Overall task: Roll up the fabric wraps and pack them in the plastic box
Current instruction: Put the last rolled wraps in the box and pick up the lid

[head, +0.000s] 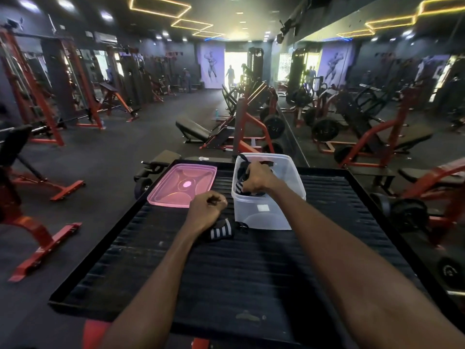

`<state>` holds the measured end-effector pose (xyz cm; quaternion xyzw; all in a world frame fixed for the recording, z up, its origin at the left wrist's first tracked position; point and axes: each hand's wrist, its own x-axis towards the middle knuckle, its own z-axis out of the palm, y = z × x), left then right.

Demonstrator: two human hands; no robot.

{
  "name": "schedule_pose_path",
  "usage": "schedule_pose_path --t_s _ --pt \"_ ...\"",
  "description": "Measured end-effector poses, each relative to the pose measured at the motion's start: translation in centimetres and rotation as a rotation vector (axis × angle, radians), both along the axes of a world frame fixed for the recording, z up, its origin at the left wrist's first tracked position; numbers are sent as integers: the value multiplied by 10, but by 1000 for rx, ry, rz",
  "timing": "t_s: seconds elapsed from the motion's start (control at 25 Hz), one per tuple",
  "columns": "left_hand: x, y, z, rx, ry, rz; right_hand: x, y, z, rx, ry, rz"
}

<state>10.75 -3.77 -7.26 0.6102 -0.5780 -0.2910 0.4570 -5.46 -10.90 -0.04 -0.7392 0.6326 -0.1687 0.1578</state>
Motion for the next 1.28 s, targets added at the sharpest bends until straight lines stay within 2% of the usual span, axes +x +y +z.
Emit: schedule_pose_path --t_s 0.08,0.16,0.36,0.48,0.6,0.72,0.84,0.92,1.0,1.12,1.2,1.28 --pt "2 0 -5 23 -23 -46 5 -3 -5 9 0 -25" --pt "4 0 -9 55 -121 -125 7 -5 -10 -11 -4 -56" --pt "9 -4 -14 222 -285 -307 6 -13 -18 30 17 -66" --pt "11 -5 -15 209 -404 -338 6 -14 -16 59 39 -69" --pt "15 -3 -13 181 -427 -337 1 -16 -16 63 40 -72" --pt "17 5 -2 180 -331 -359 -8 -18 -13 69 -15 -69" --pt "22 18 22 107 -44 -345 -14 -16 -1 -72 -84 -79" --pt "22 24 41 -11 154 -299 -15 -8 13 -144 -237 -67" --pt "17 23 58 -113 297 -254 -15 7 30 -43 -483 61" --pt "0 13 78 -231 330 -188 -12 29 53 288 -833 252" --pt "-10 2 85 -277 299 -128 -14 32 60 423 -947 310" --pt "-16 -13 85 -285 250 -91 -19 30 61 468 -951 354"
